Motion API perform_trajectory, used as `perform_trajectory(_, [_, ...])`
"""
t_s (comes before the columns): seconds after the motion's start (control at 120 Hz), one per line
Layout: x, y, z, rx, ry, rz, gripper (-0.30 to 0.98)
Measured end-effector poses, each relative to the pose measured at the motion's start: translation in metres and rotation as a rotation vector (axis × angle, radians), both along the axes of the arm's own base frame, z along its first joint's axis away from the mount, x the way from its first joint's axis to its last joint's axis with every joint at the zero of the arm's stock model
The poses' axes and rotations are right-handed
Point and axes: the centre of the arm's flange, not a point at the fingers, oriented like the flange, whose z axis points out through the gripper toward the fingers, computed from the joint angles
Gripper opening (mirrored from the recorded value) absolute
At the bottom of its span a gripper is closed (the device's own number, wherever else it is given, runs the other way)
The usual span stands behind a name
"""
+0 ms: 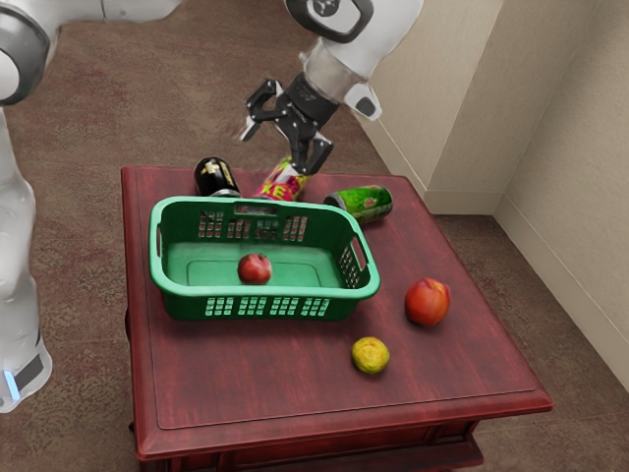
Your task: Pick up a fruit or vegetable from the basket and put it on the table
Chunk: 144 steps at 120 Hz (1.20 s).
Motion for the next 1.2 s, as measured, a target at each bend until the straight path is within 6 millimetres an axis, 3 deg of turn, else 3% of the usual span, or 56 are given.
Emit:
perform_trajectory(0.133, [0.013, 0.0, 0.03, 0.048, -0.262, 0.311, 0.69])
perform_trajectory(0.217, [0.012, -0.014, 0.044, 0.041, -0.345, 0.454, 0.69])
perform_trajectory(0.283, [0.015, -0.01, 0.045, 0.052, -0.361, 0.583, 0.69])
perform_trajectory(0.35, [0.022, -0.007, 0.036, 0.07, -0.352, 0.689, 0.69])
perform_trajectory(0.417, [0.019, -0.004, 0.01, 0.099, -0.309, 0.773, 0.69])
perform_trajectory(0.525, [-0.019, -0.01, -0.049, 0.139, -0.255, 0.866, 0.69])
perform_trajectory(0.642, [-0.049, -0.005, -0.09, 0.129, -0.25, 0.981, 0.69])
perform_trajectory(0.883, [-0.055, 0.0, -0.117, 0.1, -0.275, 1.041, 0.69])
perform_trajectory(1.033, [-0.079, -0.007, -0.127, 0.094, -0.301, 1.021, 0.69])
perform_trajectory(1.083, [-0.082, -0.003, -0.127, 0.087, -0.304, 1.035, 0.69])
perform_trajectory(1.2, [-0.078, 0.032, -0.136, 0.087, -0.282, 1.123, 0.69])
